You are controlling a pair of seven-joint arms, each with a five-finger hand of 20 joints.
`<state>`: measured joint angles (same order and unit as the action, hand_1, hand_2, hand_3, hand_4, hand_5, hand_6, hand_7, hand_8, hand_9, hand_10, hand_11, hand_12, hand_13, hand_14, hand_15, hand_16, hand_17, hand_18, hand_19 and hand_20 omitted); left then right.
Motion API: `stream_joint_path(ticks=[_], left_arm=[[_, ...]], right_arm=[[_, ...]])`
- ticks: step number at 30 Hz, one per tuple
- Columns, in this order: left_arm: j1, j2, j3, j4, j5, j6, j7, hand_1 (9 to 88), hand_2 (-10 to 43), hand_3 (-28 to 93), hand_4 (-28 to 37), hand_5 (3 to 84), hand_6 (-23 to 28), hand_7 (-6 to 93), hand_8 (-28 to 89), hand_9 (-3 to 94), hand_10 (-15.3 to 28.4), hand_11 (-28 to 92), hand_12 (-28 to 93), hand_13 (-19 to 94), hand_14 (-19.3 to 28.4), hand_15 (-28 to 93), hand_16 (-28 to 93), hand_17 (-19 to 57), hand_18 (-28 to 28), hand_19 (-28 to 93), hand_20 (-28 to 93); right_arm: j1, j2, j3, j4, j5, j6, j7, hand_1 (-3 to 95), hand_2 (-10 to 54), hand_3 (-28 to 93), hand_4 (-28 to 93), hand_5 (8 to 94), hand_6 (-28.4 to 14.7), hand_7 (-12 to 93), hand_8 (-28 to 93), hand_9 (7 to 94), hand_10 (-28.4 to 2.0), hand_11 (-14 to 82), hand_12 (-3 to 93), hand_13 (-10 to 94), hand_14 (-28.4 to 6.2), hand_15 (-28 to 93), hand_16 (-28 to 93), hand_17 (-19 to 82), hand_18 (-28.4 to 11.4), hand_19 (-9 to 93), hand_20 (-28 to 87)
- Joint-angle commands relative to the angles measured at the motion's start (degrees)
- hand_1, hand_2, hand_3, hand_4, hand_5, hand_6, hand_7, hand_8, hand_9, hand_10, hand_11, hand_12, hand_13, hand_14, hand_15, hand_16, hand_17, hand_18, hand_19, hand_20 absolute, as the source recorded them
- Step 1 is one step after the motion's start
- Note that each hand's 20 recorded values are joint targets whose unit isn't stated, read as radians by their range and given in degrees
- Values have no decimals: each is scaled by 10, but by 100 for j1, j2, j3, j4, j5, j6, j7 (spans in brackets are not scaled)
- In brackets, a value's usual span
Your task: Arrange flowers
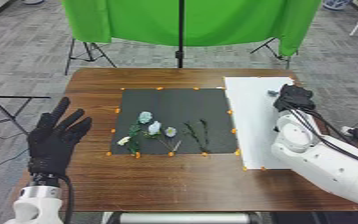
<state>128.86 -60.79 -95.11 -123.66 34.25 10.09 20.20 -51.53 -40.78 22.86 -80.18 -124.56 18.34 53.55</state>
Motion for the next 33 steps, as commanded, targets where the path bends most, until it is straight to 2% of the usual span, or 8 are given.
stream_joint_path(ticks=[1,9,14,18,21,28,30,33], left_arm=[[193,12,-27,-26,-22,17,101,162,100,728,-283,310,46,119,-108,297,185,209,107,233,284,498,-78,-82,284,498,263],[173,69,37,-22,-54,26,178,163,100,728,-283,310,47,119,-108,297,185,210,108,233,284,498,-78,-83,284,497,262],[175,4,-3,-23,-14,11,96,163,99,730,-283,311,48,118,-108,297,185,210,107,233,284,498,-79,-83,284,497,262],[182,44,-10,-17,-47,44,121,163,99,732,-283,311,47,119,-108,297,185,211,107,232,284,499,-78,-83,284,497,261],[169,18,-10,-13,-36,27,108,164,99,731,-283,311,47,119,-108,297,185,211,107,233,284,499,-78,-83,284,497,261],[187,154,77,-8,-128,96,248,167,100,731,-283,311,48,119,-108,297,185,211,106,233,284,498,-79,-82,284,500,259],[176,120,71,1,-111,71,215,167,100,732,-283,311,48,120,-108,297,185,212,107,233,284,500,-79,-82,284,500,258],[229,160,93,-12,-137,104,296,169,100,733,-283,311,48,119,-108,297,185,212,106,233,284,500,-79,-82,284,500,258]], right_arm=[[175,-9,-108,-1149,-1,226,-938,544,-95,660,-283,888,47,134,0,934,-59,150,300,770,-38,641,204,316,-206,910,459],[156,-683,-403,-1533,-80,-334,-1585,520,-95,684,-283,876,49,133,-4,917,-66,190,297,726,-52,671,199,268,-209,887,477],[6,-805,-449,-1511,-191,-549,-1659,515,-95,684,-283,859,55,131,-9,895,-68,199,300,706,-57,678,195,256,-211,875,486],[-72,-836,-422,-1492,-254,-697,-1714,506,-95,684,-283,841,56,132,-16,875,-73,199,290,692,-62,685,189,243,-213,864,495],[-104,-842,-416,-1490,-386,-833,-1767,488,-95,687,-283,804,51,130,-25,841,-79,209,268,666,-66,691,177,229,-215,849,512],[-171,-837,-328,-1600,-707,-1044,-1968,394,-95,785,-283,696,56,140,-119,744,-101,279,166,611,-80,713,155,192,-218,824,536],[-205,-817,-267,-1641,-700,-1064,-1971,378,-95,788,-283,670,50,139,-129,721,-107,280,162,598,-88,719,154,185,-220,823,539],[-297,-719,-106,-1741,-701,-1077,-2003,366,-95,780,-283,645,44,141,-131,703,-110,285,160,584,-93,728,149,178,-221,820,543]])
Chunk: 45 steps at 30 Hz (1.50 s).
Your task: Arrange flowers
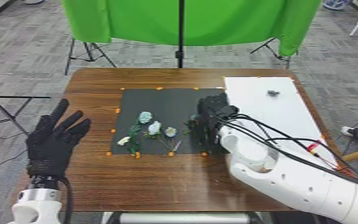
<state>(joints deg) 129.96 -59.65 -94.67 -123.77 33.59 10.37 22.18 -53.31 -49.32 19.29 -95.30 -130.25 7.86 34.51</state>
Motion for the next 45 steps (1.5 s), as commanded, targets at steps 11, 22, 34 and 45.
stream_joint_path(ticks=[11,22,34,45], left_arm=[[165,80,33,9,-133,105,187,173,99,731,-283,311,48,119,-108,297,186,212,106,233,284,501,-80,-83,284,502,255],[9,104,83,43,-80,54,41,170,99,732,-283,311,48,119,-108,297,186,210,107,233,284,500,-80,-83,284,503,255],[-160,77,138,93,-53,5,-6,172,99,732,-283,310,47,119,-108,297,186,212,107,232,284,500,-80,-82,284,503,255],[-266,20,185,154,-37,-32,11,173,98,735,-283,309,47,119,-108,297,187,213,106,232,284,501,-80,-83,284,503,255]], right_arm=[[-43,1017,771,-283,591,351,382,323,-95,779,-283,594,18,139,-131,640,-119,285,152,536,-113,738,133,151,-228,798,551],[1330,1043,-90,1242,958,477,1403,320,-95,794,-283,562,11,145,-134,568,-144,232,136,495,-130,723,110,156,-230,794,539],[1153,403,353,1987,1493,-1236,1302,332,-95,804,-283,517,31,151,-140,535,-144,214,136,459,-132,720,90,137,-230,782,526],[1202,256,70,2383,1092,-1501,1213,378,-95,773,-283,515,74,162,-153,571,-104,195,135,494,-107,669,86,141,-225,768,513]])
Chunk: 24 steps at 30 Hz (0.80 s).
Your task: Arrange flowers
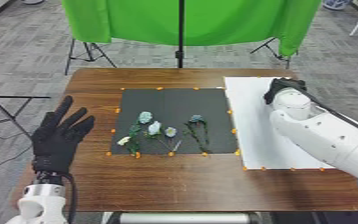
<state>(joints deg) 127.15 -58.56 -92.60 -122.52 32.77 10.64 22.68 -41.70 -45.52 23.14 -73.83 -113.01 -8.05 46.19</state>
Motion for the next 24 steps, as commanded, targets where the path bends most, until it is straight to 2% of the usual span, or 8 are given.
stream_joint_path(ticks=[1,4,7,11,13,19,21,24], left_arm=[[7,-103,-29,30,65,-75,-52,174,98,734,-283,309,47,119,-108,297,186,213,106,232,284,501,-80,-83,284,503,255],[71,-162,-46,4,77,-77,-95,174,98,734,-283,309,47,120,-108,296,185,214,106,233,284,502,-80,-83,284,503,254],[121,-222,-98,-21,118,-77,-161,174,98,734,-283,308,47,121,-109,296,186,215,106,232,284,502,-81,-83,284,503,254],[173,-226,-144,-45,128,-79,-170,174,98,734,-283,309,47,121,-109,296,186,215,105,232,284,502,-81,-83,284,504,254],[205,-203,-171,-68,107,-47,-160,174,98,734,-283,309,47,121,-109,297,187,215,105,232,284,502,-81,-83,284,503,253],[273,-316,-261,-86,160,-74,-277,174,98,735,-283,309,48,121,-109,296,186,213,105,232,284,502,-81,-83,284,504,253],[259,-374,-275,-77,199,-127,-373,174,98,734,-283,309,48,121,-109,296,186,213,105,232,284,502,-81,-83,284,504,253],[249,-363,-243,-74,201,-155,-369,175,99,734,-283,309,48,121,-109,296,186,213,105,232,284,503,-81,-83,284,504,252]], right_arm=[[32,-111,-367,262,-691,200,75,402,-95,760,-283,575,80,162,-153,623,-89,200,136,530,-94,657,97,153,-223,773,512],[-99,-17,-421,228,-837,694,47,537,-95,616,-283,789,69,150,-47,835,-48,110,270,649,-38,607,213,210,-204,801,502],[-100,116,-574,151,-975,1259,-89,602,-95,581,-283,878,50,157,4,930,-43,99,340,742,-6,604,267,264,-182,834,483],[-168,373,-616,-428,-1134,2454,60,608,-95,593,-283,893,42,159,13,937,-39,131,335,765,-9,606,277,282,-183,849,480],[-339,513,-439,-952,-1251,2616,97,593,-95,623,-283,894,39,158,16,937,-39,142,330,769,-12,613,276,287,-188,858,479],[-1376,543,405,-2393,-1321,2304,-169,539,-95,703,-283,885,33,162,23,937,-57,159,343,746,-33,655,266,273,-200,869,482],[-1692,437,558,-2643,-1374,2208,-232,534,-95,706,-283,884,34,162,20,937,-64,170,340,741,-39,662,258,267,-204,869,483],[-1943,280,561,-2839,-1400,2168,-226,534,-95,702,-283,879,32,162,19,931,-67,193,331,733,-46,678,245,263,-208,868,484]])
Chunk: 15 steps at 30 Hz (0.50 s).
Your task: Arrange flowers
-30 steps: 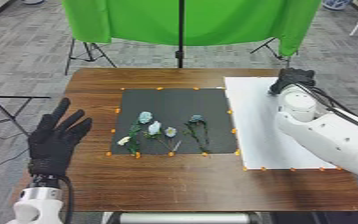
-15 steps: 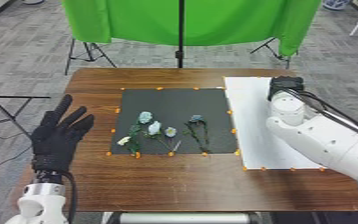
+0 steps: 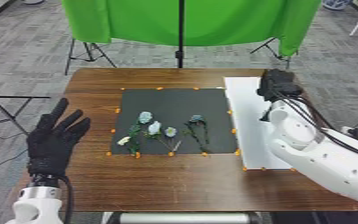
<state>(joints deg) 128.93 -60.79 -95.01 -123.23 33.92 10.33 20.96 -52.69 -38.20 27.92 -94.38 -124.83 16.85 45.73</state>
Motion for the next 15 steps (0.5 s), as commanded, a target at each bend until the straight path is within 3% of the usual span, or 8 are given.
stream_joint_path(ticks=[1,8,13,15], left_arm=[[35,-164,-9,13,119,-157,-253,175,99,733,-283,309,48,121,-109,296,186,213,105,232,284,503,-81,-83,284,505,253],[83,-96,26,4,88,-127,-185,176,99,733,-283,309,48,120,-109,296,186,213,105,232,284,504,-81,-83,284,504,253],[120,-137,-5,-2,106,-129,-247,176,99,736,-283,310,48,120,-109,297,186,214,105,232,284,504,-82,-83,284,504,252],[105,-94,20,8,83,-121,-245,176,99,736,-283,310,48,120,-109,296,186,214,105,232,284,504,-81,-83,284,505,252]], right_arm=[[-955,-489,131,-843,-219,-386,-191,533,-95,704,-283,878,32,162,19,930,-67,196,329,732,-47,681,242,261,-208,868,485],[-1346,-538,-1,-1169,-385,-571,-176,524,-95,708,-283,876,33,161,13,921,-72,220,315,721,-60,701,207,250,-212,861,490],[-1591,-568,49,-1298,-531,-698,-270,502,-95,702,-283,852,40,146,-6,899,-76,248,300,706,-64,711,197,239,-217,854,502],[-1719,-555,181,-1364,-493,-780,-326,486,-95,692,-283,830,38,135,-14,883,-80,274,280,702,-68,718,196,237,-219,853,508]])
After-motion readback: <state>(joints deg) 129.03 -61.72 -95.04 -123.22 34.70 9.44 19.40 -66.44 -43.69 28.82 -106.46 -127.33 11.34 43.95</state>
